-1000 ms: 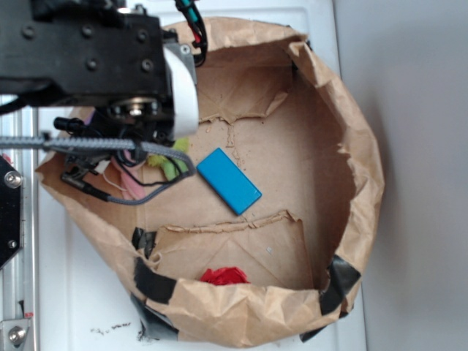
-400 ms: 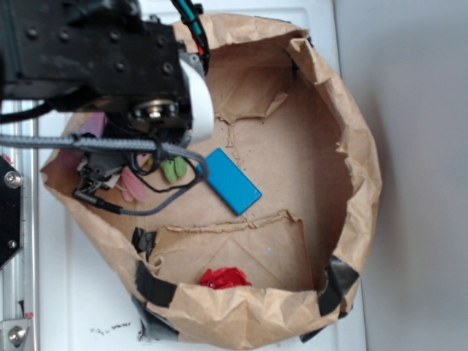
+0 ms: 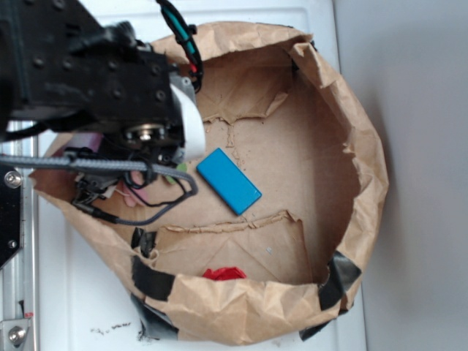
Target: Grab the pink bunny.
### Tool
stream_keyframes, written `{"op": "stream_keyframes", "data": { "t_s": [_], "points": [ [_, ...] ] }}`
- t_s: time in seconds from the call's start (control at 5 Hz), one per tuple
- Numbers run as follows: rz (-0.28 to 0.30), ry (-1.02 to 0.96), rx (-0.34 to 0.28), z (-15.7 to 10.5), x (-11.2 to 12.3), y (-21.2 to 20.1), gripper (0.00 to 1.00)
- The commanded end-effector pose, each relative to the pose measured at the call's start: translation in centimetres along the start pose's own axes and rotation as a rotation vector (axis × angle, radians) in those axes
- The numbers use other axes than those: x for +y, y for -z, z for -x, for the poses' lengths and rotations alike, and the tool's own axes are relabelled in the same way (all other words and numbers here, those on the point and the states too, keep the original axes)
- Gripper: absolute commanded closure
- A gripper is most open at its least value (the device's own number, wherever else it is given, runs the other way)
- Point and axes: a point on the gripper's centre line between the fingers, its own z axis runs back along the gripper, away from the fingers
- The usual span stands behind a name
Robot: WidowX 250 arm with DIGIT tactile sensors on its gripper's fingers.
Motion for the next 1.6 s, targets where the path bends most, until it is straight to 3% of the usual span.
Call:
{"op": "stream_keyframes", "data": {
  "t_s": [0.0, 0.2, 0.4, 0.6, 1.2, 1.4],
  "points": [
    [-0.103, -0.007, -0.014, -1.6, 3.2, 1.6, 0.00],
    [-0.091, -0.008, -0.029, -2.3, 3.8, 1.6, 0.00],
    [-0.088, -0.012, -0.035, -2.5, 4.2, 1.4, 0.44],
    [-0.072, -0.031, -0.054, -2.3, 4.7, 0.9, 1.00],
    [-0.070, -0.033, -0.087, -1.3, 4.2, -0.5, 1.00],
    [-0.045, -0.019, -0.162, -1.0, 3.2, -3.1, 1.00]
  ]
}}
